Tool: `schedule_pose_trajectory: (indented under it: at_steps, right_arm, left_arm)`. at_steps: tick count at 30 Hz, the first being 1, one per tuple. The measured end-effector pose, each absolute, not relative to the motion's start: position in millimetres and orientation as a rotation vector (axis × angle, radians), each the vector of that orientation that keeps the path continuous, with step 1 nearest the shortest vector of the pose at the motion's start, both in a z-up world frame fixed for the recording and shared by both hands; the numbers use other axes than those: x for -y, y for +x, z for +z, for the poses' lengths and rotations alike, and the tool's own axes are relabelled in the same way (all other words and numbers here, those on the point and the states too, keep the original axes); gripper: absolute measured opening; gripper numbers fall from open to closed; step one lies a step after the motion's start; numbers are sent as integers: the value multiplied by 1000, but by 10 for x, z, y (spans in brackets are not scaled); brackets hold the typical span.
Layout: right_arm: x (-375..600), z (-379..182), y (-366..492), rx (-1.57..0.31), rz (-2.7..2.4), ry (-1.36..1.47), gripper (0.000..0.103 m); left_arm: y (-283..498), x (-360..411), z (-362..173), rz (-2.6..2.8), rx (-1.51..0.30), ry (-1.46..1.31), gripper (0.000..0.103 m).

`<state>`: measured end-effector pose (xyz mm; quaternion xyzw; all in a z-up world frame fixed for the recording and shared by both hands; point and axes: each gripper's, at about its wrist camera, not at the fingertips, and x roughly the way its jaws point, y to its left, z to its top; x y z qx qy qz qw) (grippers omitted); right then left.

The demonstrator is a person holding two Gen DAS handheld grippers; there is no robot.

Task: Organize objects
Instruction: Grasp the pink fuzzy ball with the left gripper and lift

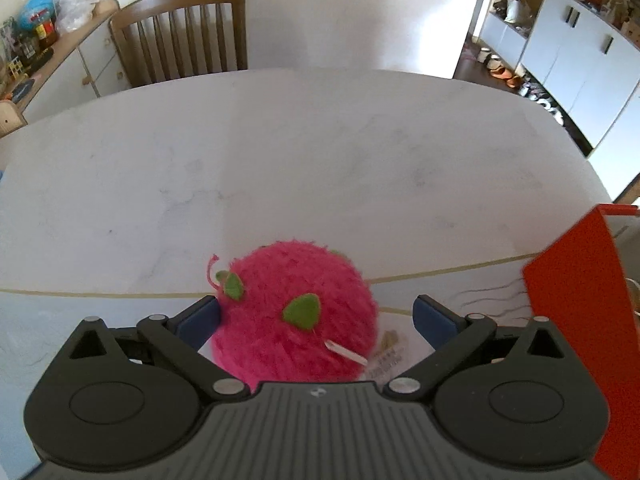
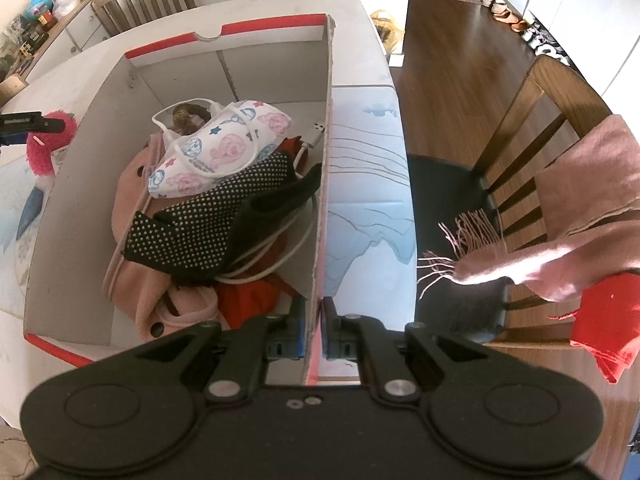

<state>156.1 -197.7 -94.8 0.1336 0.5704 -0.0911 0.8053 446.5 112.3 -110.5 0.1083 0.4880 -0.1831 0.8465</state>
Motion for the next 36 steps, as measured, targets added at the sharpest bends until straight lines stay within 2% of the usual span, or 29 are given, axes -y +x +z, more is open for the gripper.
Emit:
schedule_pose_trajectory:
  at_steps: [16,19,20,24,36]
  right_arm:
    - [1976,-986,1591,-1239,-206,289,7]
    - [1975,-982,1590,-1235,-208,290,5]
    - [1972,-981,1592,-1234,-208,289,5]
    - [1961,-974,1585,-1232,-207,279,5]
    - [1941,-962,1574,-1225,-198,258,5]
  left_arm:
    - [4572,-1163,-1327,-322,-1045,243,102]
    - [4537,-1195,-1307,-325,-1034,231,95]
    - [4522,-1205,-1296,-330,-1034,224,91]
    - [4442,-1220,-1234,-339,-1028,230,85]
    - [3859,-1232,-774,-415,-993,245,84]
